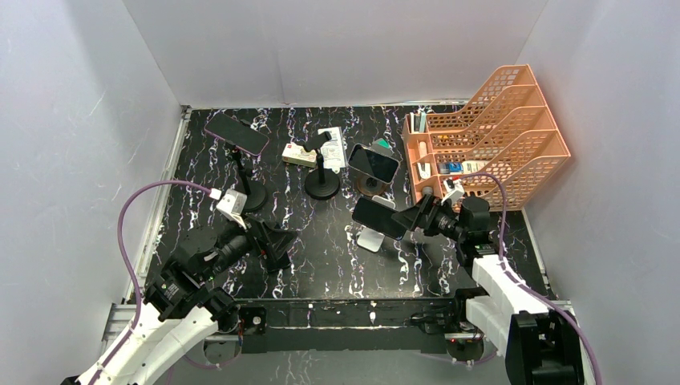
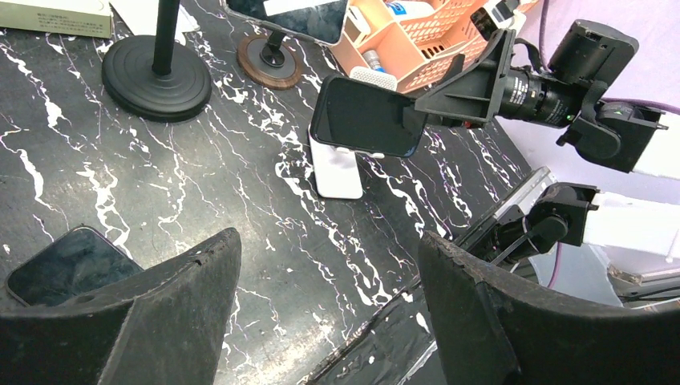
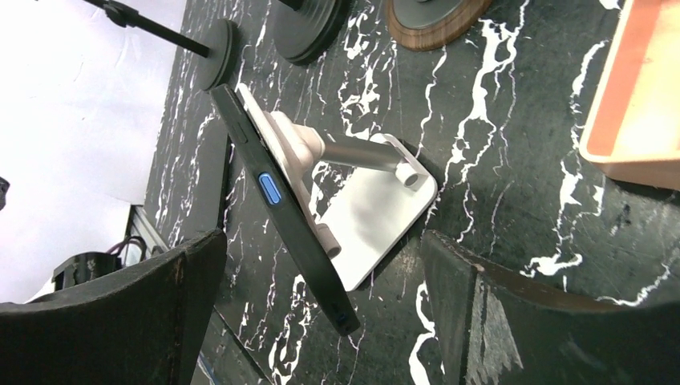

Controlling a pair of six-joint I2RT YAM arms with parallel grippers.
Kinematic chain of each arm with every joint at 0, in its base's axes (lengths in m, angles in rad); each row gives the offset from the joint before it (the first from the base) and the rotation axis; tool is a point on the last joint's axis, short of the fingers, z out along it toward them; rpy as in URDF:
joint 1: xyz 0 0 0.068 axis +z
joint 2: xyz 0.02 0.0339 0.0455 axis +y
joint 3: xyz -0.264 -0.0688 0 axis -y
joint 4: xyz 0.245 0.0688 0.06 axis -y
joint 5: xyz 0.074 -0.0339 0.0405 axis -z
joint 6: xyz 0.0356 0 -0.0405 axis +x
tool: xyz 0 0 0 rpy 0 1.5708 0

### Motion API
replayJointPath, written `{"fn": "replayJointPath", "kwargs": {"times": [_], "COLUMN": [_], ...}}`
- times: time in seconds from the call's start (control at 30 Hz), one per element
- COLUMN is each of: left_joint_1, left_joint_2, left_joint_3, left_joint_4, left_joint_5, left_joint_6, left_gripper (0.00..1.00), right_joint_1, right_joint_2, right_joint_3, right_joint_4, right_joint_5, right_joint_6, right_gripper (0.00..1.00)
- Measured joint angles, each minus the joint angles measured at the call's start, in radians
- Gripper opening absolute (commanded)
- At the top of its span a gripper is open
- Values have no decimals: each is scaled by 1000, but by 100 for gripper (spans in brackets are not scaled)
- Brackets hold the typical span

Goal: Remove the phone from the phone stand

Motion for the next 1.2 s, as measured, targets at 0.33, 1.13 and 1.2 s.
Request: {"fn": "replayJointPath", "kwargs": {"times": [0.33, 1.13, 1.2], "left_joint_1": [0, 0, 0], "left_joint_2": [0, 8, 8], "left_joint_3": [0, 0, 0], "left_joint_4": [0, 3, 3], "left_joint_5": [5, 7, 7], "left_joint_6": [0, 0, 0], "left_gripper": [78, 77, 77], "right_joint_1": [0, 4, 4], "right_joint_2": [139, 151, 117], "right_joint_3": [-3, -59, -59], "right_joint_4": [210, 293, 273], "right_joint_5": [-113, -175, -170], "right_joint_6": [41, 45, 40], "right_gripper": [67, 17, 13]}}
